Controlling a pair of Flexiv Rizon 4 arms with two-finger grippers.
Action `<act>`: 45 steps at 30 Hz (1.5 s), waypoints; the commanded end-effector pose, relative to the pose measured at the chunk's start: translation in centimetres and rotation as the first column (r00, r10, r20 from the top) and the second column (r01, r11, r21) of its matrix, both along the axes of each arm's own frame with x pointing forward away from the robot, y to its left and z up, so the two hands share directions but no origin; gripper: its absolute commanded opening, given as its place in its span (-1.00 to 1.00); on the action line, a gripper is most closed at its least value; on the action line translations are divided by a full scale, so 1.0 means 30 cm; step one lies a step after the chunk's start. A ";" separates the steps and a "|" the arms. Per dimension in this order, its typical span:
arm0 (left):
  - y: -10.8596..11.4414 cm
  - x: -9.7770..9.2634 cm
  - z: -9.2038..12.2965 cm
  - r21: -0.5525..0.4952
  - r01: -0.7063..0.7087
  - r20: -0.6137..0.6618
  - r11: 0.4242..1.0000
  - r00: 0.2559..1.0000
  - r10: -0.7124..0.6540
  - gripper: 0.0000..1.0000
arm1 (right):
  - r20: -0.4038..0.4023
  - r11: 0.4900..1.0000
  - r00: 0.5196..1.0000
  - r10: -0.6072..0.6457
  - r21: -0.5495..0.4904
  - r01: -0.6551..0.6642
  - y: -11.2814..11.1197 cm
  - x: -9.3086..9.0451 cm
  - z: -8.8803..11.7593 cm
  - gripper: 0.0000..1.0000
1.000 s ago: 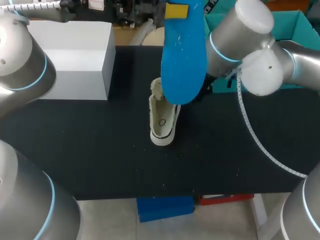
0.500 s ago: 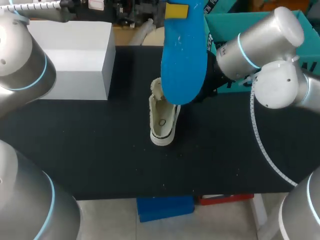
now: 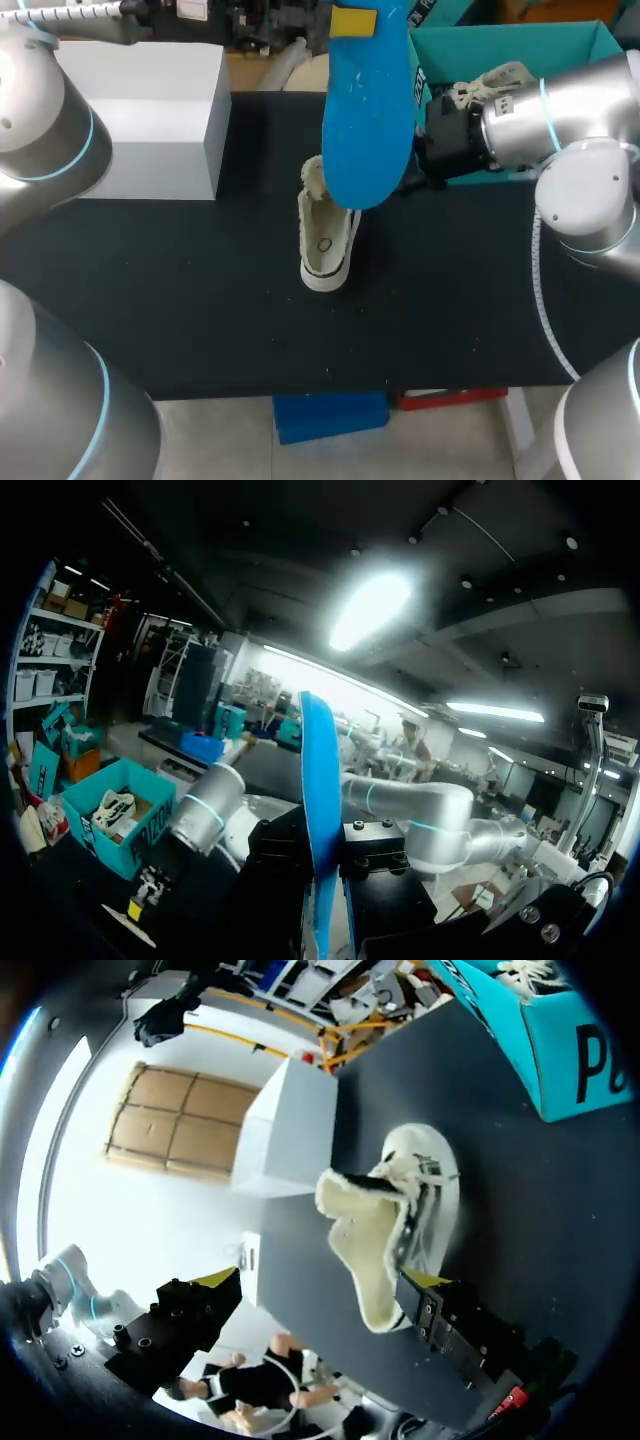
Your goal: Take the shoe out of the shoebox, open the shoe tongue, remove and reinsert the insole, then place the shoe into the shoebox
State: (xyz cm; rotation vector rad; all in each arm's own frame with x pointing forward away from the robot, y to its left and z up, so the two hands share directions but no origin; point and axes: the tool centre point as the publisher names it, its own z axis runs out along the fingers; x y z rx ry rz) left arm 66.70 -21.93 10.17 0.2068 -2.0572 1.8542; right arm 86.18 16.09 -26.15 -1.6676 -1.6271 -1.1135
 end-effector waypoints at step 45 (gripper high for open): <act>-0.130 0.013 -0.381 0.115 -0.073 0.669 0.991 0.743 -0.023 -1.00 | 0.104 0.886 0.994 0.037 0.458 -0.081 0.006 0.005 0.024 1.00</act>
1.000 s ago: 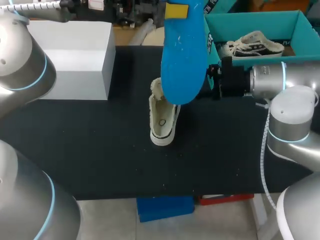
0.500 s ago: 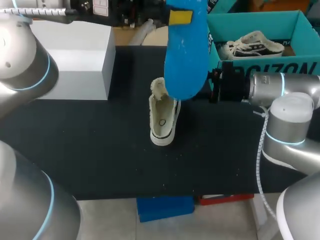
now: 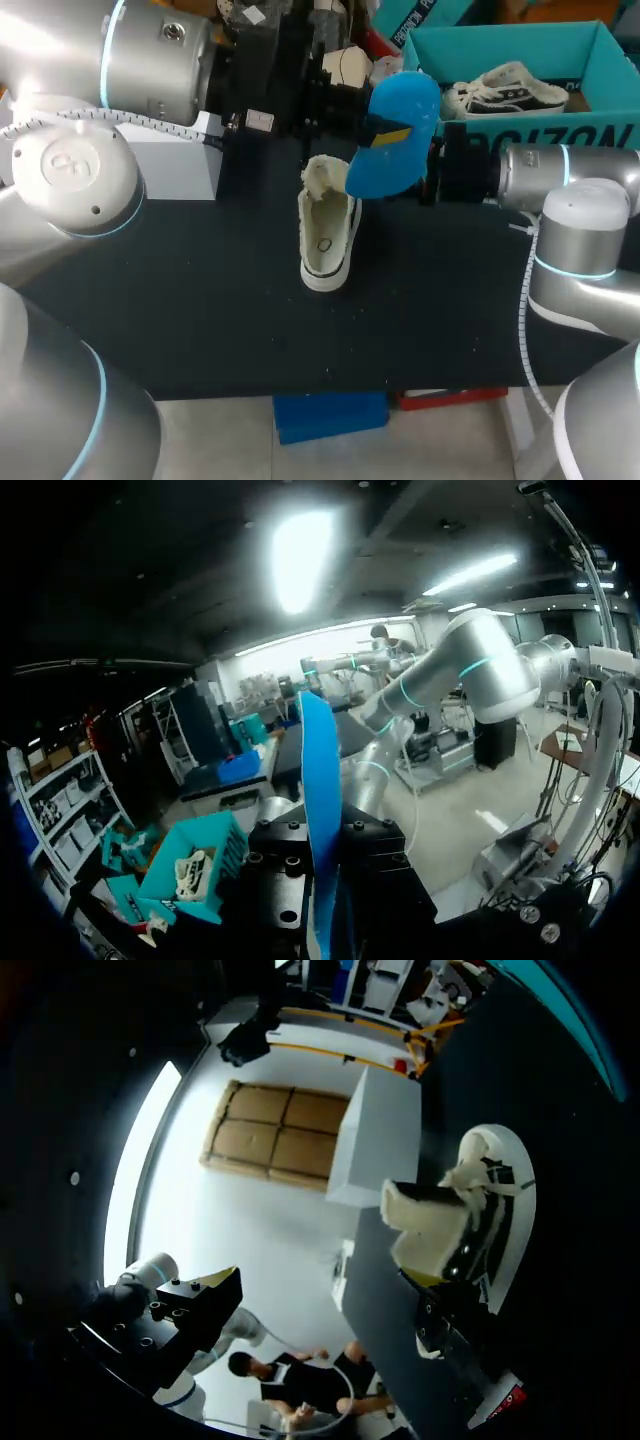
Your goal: Take the shoe out of the shoebox, open the shoe tongue, remove and reinsert the insole, then place the shoe into the shoebox
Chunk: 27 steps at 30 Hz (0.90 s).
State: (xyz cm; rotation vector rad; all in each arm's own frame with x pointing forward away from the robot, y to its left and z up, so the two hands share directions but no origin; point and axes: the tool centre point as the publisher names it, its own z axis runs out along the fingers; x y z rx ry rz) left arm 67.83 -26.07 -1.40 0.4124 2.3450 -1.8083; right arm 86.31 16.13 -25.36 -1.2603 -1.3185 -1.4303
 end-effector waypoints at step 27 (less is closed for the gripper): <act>0.090 -0.259 -0.410 -0.051 0.118 0.610 0.992 0.790 -0.063 -1.00 | 0.000 1.000 1.000 -0.003 0.000 0.003 0.005 0.000 -0.002 1.00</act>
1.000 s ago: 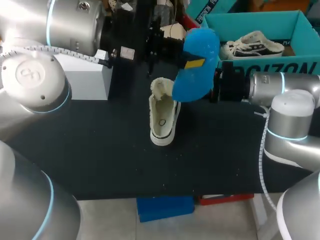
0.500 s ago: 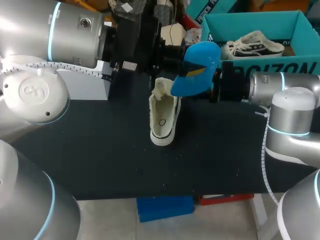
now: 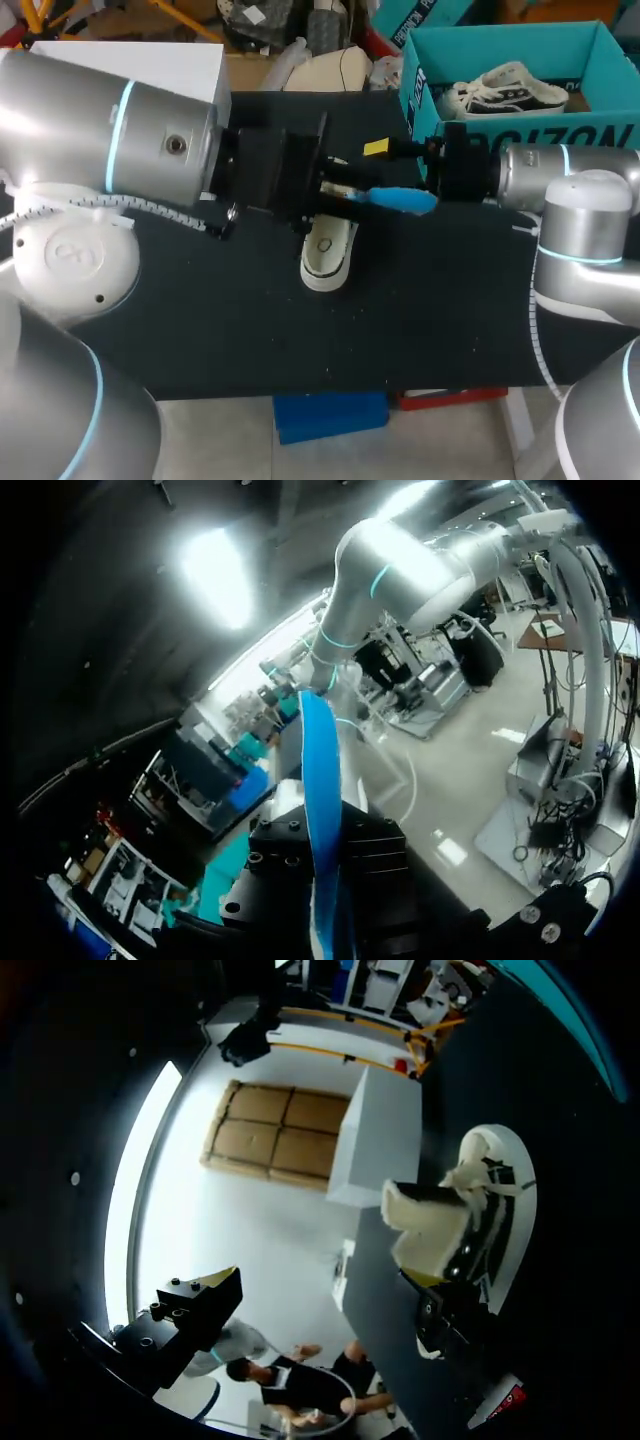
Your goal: Take the shoe out of the shoebox, open the shoe tongue, remove and reinsert the insole, then place the shoe into the shoebox
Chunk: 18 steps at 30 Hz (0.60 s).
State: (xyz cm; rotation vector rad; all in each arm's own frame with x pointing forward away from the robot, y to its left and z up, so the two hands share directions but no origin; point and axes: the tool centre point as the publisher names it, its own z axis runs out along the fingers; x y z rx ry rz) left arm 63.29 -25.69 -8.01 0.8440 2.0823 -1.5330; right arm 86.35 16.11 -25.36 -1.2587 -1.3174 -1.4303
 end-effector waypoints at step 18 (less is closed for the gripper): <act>0.125 -0.119 -0.370 -0.046 0.029 0.378 0.998 0.926 -0.010 -1.00 | 0.000 1.000 1.000 -0.003 -0.002 0.003 0.006 -0.001 -0.002 1.00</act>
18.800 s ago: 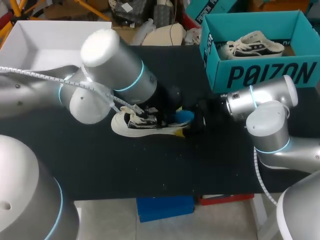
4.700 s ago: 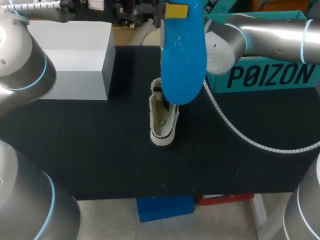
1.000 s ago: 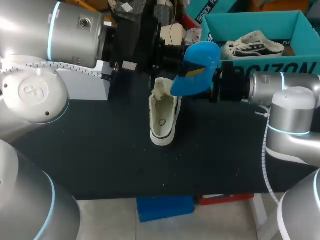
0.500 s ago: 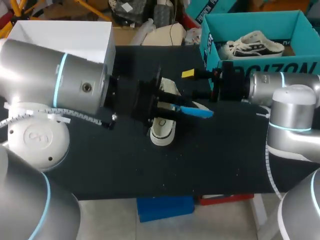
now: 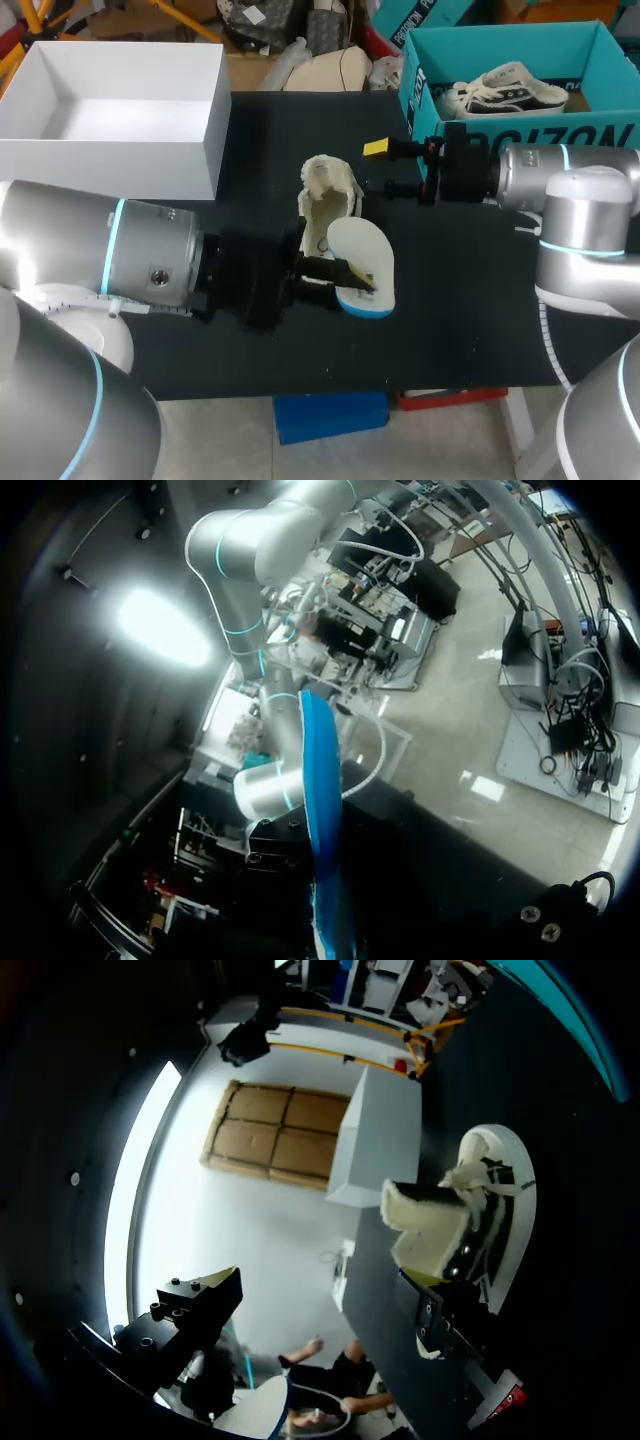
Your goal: Take the shoe out of the shoebox, open the shoe tongue, remove and reinsert the insole, then place the shoe into the shoebox
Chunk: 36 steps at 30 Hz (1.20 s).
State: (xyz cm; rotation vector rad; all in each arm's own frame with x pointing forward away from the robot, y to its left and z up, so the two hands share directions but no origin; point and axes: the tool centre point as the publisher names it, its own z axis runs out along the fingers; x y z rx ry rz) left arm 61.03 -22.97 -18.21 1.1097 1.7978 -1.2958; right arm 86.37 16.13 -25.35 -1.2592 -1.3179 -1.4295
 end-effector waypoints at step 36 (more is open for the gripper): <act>0.131 0.105 -0.352 -0.281 0.022 0.510 0.960 0.850 0.130 -1.00 | 0.000 1.000 1.000 -0.004 -0.001 0.004 0.005 -0.002 -0.002 1.00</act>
